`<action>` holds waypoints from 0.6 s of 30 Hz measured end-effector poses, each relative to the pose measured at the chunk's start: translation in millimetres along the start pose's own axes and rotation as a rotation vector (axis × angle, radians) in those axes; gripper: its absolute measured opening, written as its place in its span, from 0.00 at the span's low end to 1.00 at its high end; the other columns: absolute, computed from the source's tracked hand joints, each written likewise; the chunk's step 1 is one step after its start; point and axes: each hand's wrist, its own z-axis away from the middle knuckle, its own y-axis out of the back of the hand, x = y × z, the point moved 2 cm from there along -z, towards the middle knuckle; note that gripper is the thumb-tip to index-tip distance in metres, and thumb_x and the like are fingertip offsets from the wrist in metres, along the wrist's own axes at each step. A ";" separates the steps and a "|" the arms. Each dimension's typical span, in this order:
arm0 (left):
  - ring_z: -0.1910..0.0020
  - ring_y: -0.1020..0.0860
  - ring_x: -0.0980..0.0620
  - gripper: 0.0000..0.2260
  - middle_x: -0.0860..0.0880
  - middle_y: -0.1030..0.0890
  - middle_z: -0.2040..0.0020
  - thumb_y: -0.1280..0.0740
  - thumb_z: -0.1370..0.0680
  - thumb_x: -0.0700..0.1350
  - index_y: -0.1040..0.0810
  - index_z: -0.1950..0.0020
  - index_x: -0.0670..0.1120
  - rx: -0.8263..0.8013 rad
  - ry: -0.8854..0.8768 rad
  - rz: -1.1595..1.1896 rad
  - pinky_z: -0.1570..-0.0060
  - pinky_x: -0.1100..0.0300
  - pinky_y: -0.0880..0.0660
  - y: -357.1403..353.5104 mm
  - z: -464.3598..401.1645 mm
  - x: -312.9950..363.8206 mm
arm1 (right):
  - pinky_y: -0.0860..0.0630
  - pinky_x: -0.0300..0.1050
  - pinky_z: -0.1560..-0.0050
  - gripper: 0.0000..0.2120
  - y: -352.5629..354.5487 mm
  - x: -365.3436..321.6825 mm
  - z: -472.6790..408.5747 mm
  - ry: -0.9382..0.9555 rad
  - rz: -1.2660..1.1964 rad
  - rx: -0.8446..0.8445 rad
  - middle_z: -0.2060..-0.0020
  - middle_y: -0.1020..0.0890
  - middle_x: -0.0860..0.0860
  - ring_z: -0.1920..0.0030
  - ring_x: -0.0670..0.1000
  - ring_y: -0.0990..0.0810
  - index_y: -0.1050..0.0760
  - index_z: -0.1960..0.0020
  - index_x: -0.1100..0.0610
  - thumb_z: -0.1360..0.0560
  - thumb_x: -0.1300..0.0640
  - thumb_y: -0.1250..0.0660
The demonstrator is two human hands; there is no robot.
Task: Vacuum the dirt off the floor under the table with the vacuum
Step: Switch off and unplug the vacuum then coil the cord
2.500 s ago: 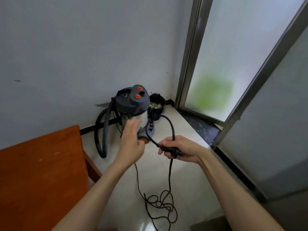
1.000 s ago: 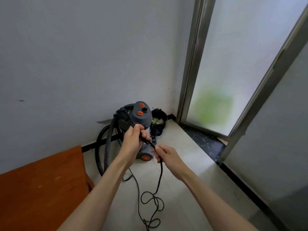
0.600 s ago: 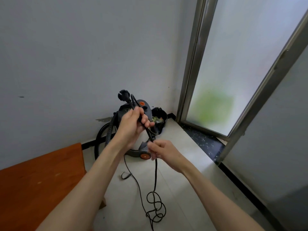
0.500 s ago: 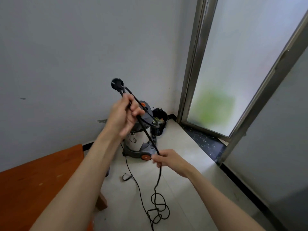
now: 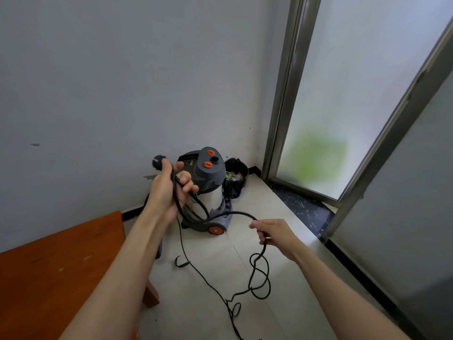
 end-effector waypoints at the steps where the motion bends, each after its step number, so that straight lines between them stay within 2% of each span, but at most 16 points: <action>1: 0.81 0.36 0.56 0.18 0.52 0.34 0.77 0.53 0.18 0.57 0.33 0.55 0.45 0.031 -0.015 0.012 0.72 0.63 0.28 5.3 -2.5 1.1 | 0.27 0.41 0.64 0.09 4.4 4.5 1.1 -0.033 -0.094 0.019 0.72 0.29 0.51 0.71 0.48 0.31 0.20 0.53 0.65 0.23 0.59 0.34; 4: 0.76 0.32 0.54 0.15 0.51 0.32 0.74 0.52 0.17 0.54 0.35 0.53 0.45 0.096 -0.044 -0.044 0.62 0.57 0.27 18.7 -5.9 0.0 | 0.29 0.41 0.65 0.10 13.7 14.6 5.4 -0.097 -0.188 0.013 0.72 0.30 0.51 0.71 0.47 0.32 0.21 0.51 0.66 0.22 0.58 0.36; 7: 0.73 0.32 0.53 0.12 0.49 0.33 0.72 0.50 0.16 0.49 0.34 0.53 0.44 0.125 -0.014 -0.148 0.60 0.56 0.28 19.5 -1.2 -20.3 | 0.32 0.40 0.67 0.10 1.0 6.9 8.4 -0.058 -0.129 -0.059 0.72 0.31 0.51 0.73 0.47 0.33 0.21 0.53 0.65 0.21 0.58 0.37; 10: 0.77 0.37 0.55 0.16 0.52 0.37 0.76 0.51 0.17 0.51 0.35 0.59 0.45 0.142 0.007 -0.121 0.68 0.60 0.32 19.7 -1.7 -29.5 | 0.34 0.38 0.68 0.10 -10.9 -2.9 10.6 -0.011 -0.157 -0.140 0.74 0.32 0.49 0.73 0.46 0.35 0.21 0.55 0.64 0.21 0.60 0.37; 13: 0.82 0.44 0.58 0.19 0.55 0.42 0.79 0.53 0.18 0.57 0.39 0.63 0.47 0.144 0.053 -0.079 0.81 0.66 0.42 24.2 -10.8 -10.8 | 0.32 0.38 0.65 0.09 -10.8 -0.9 14.3 0.035 0.007 -0.257 0.73 0.30 0.48 0.71 0.45 0.33 0.19 0.57 0.61 0.22 0.60 0.35; 15: 0.83 0.45 0.59 0.21 0.55 0.43 0.79 0.53 0.19 0.60 0.39 0.65 0.48 0.096 0.087 -0.123 0.83 0.68 0.47 15.5 -11.4 0.9 | 0.27 0.40 0.57 0.08 -13.5 11.3 13.1 0.002 0.140 -0.316 0.71 0.27 0.49 0.67 0.47 0.29 0.19 0.60 0.58 0.24 0.56 0.32; 18: 0.84 0.45 0.59 0.21 0.55 0.43 0.79 0.53 0.19 0.61 0.38 0.65 0.48 -0.042 0.124 -0.181 0.84 0.69 0.48 -10.8 -2.3 8.9 | 0.24 0.44 0.49 0.12 -13.9 43.7 3.5 -0.092 0.243 -0.252 0.69 0.24 0.51 0.65 0.48 0.27 0.22 0.65 0.57 0.27 0.52 0.29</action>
